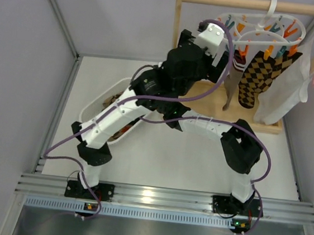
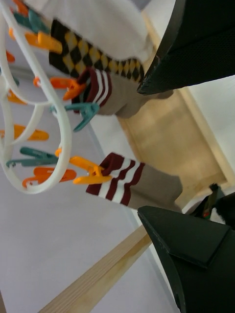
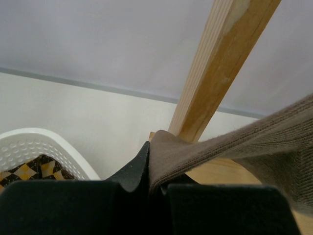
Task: Remove the socks clipped to the hanger
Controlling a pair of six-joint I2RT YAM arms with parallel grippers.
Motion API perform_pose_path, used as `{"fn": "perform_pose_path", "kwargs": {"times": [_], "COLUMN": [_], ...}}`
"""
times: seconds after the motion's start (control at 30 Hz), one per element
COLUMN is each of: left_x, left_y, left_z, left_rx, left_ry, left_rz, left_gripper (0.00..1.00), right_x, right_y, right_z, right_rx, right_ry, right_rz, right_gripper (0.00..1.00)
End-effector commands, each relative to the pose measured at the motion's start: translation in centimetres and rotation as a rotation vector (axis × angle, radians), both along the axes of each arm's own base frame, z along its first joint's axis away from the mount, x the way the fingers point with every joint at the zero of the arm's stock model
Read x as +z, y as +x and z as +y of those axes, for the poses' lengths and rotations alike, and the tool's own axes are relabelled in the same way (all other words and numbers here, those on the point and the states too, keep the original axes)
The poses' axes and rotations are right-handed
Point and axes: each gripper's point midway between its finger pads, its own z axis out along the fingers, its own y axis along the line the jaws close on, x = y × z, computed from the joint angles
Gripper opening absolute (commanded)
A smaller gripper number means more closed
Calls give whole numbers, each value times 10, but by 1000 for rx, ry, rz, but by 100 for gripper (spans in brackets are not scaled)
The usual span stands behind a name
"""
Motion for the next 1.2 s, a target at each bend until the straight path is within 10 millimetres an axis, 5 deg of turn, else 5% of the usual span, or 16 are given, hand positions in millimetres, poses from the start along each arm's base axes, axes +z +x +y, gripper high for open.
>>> {"fn": "perform_pose_path", "kwargs": {"times": [0.0,0.3,0.63,1.17], "left_x": [22,8,3,-14], "left_y": [34,62,83,100], "left_z": [26,-11,-13,-21], "left_rx": [280,307,313,280], "left_ry": [57,130,131,38], "left_rz": [-155,-275,-318,-267], "left_gripper": [98,85,74,74], "right_x": [18,20,40,55], "right_y": [-9,-24,-38,-46], "right_z": [7,-3,-8,-2], "right_rx": [48,84,125,140], "right_ry": [32,65,119,73], "right_rz": [-45,-68,-97,-107], "right_gripper": [0,0,0,0]}}
